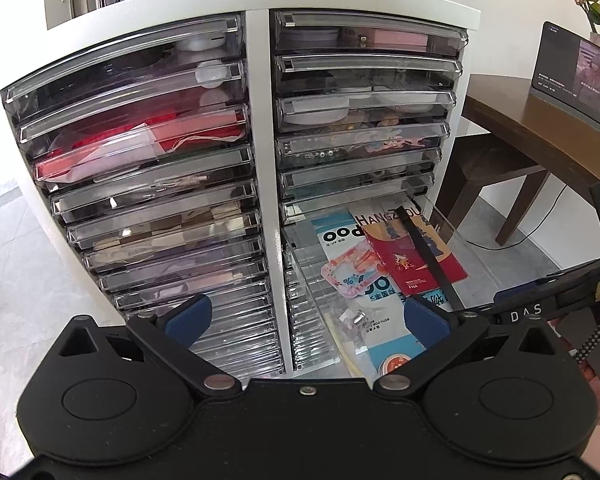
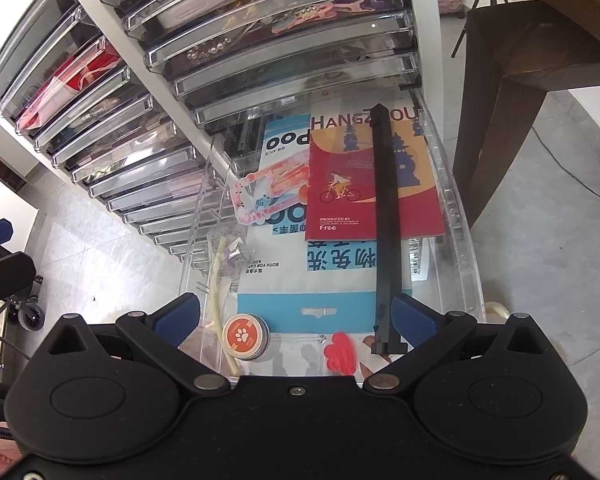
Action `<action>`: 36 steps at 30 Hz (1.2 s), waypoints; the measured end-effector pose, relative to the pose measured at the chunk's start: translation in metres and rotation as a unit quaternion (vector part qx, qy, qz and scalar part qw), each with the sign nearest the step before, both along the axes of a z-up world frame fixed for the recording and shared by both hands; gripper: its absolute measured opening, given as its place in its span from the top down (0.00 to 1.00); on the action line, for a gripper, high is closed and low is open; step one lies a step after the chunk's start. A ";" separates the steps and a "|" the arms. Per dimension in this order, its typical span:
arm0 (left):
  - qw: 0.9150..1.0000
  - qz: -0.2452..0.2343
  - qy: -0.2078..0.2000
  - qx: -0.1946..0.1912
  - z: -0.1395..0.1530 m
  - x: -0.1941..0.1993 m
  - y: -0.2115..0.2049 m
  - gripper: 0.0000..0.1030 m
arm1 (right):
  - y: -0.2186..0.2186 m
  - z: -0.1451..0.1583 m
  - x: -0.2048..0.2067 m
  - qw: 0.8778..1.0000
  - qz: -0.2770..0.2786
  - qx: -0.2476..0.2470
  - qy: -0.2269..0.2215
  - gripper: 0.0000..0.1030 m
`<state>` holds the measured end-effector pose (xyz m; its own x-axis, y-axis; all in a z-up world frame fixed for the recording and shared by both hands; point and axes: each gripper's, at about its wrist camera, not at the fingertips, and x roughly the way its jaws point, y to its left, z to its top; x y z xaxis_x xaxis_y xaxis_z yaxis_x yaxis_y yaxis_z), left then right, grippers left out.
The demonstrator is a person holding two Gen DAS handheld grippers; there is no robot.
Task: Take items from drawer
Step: 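Reach the right gripper toward another clear bag with a silver part, then close the right gripper on the second clear bag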
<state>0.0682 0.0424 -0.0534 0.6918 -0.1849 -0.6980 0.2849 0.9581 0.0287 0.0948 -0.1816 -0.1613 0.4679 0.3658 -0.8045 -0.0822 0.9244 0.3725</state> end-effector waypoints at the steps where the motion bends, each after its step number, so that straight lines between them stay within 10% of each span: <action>1: 1.000 0.000 0.001 0.001 -0.001 0.000 0.000 0.00 | 0.000 -0.001 0.000 1.000 0.001 0.002 0.001 0.00; 23: 0.999 0.022 0.026 0.016 -0.019 0.016 0.014 0.00 | 0.041 -0.022 0.058 0.997 0.075 0.036 -0.008 0.34; 36: 0.995 -0.040 0.017 0.085 0.007 0.034 0.004 0.00 | 0.081 -0.034 0.087 0.988 0.151 -0.020 0.034 0.36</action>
<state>0.1024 0.0466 -0.0465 0.6553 -0.1155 -0.7465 0.3642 0.9141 0.1782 0.1818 -0.1003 -0.1957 0.2856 0.4482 -0.8471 -0.3330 0.8752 0.3508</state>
